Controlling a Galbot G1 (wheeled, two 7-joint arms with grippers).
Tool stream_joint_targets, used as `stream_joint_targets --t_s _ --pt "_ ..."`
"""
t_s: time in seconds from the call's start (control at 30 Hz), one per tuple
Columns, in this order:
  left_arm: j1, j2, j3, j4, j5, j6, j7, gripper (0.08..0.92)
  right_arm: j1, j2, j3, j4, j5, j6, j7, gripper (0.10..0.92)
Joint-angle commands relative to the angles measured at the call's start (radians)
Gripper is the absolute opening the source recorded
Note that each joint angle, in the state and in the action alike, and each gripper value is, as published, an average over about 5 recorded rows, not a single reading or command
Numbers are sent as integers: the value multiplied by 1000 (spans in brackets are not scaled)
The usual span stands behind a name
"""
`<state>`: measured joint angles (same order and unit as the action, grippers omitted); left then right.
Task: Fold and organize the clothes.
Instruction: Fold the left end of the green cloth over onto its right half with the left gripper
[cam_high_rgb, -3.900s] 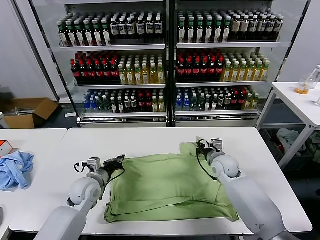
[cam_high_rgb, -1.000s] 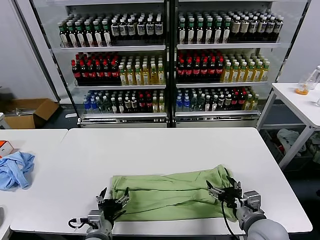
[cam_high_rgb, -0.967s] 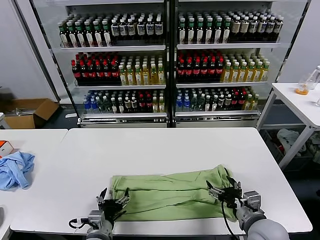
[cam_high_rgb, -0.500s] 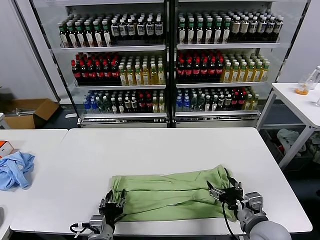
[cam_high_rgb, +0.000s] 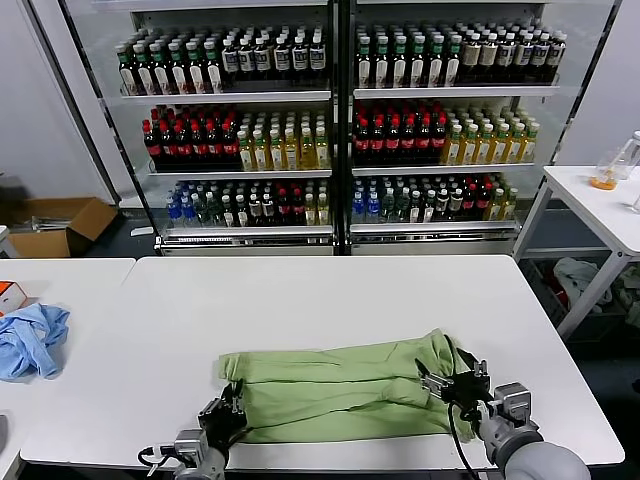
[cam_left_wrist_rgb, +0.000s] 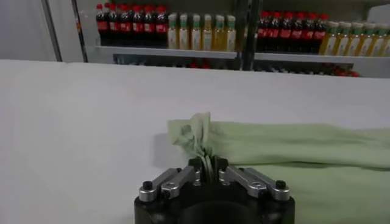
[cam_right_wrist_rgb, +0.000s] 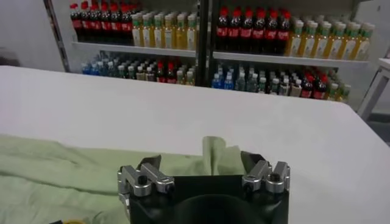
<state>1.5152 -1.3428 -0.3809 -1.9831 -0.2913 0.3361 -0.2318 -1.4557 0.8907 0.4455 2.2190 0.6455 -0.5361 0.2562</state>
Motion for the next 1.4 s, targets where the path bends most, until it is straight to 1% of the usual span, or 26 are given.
stream_joint_targets --t_s 0.03,0.13,0.37,0.47,0.57,0.67,0.73,0.87,0.97,1.17,1.4 --pt "-3 47 -100 -25 -64 0 25 206 2 -7 2 2 4 1 1 823" --pt "2 94 -169 -39 -92 2 39 202 9 -10 1 0 8 2 1 823" --pt "22 237 -372 -34 -212 13 72 192 23 -10 -1 -9 16 6 1 823" --pt "32 264 -419 -36 -272 29 82 187 26 -8 -4 -13 16 7 0 823" --pt "45 239 -399 -72 -317 49 92 181 28 -5 -8 -16 15 7 0 823" --pt "57 173 -333 -132 -322 65 100 179 31 -2 -13 -20 14 6 1 823" --pt "64 123 -280 -176 -319 71 102 194 32 -2 -14 -21 14 6 1 823" --pt "85 52 -167 -230 -258 64 101 286 30 -2 -12 -23 13 6 1 823" --pt "90 22 -101 -210 -146 44 93 373 26 0 -11 -25 12 6 1 823" --pt "60 1 -35 -130 -46 38 52 546 26 6 -12 -28 7 5 2 823" --pt "42 -21 4 -69 9 29 35 751 31 12 -16 -27 4 0 5 823"
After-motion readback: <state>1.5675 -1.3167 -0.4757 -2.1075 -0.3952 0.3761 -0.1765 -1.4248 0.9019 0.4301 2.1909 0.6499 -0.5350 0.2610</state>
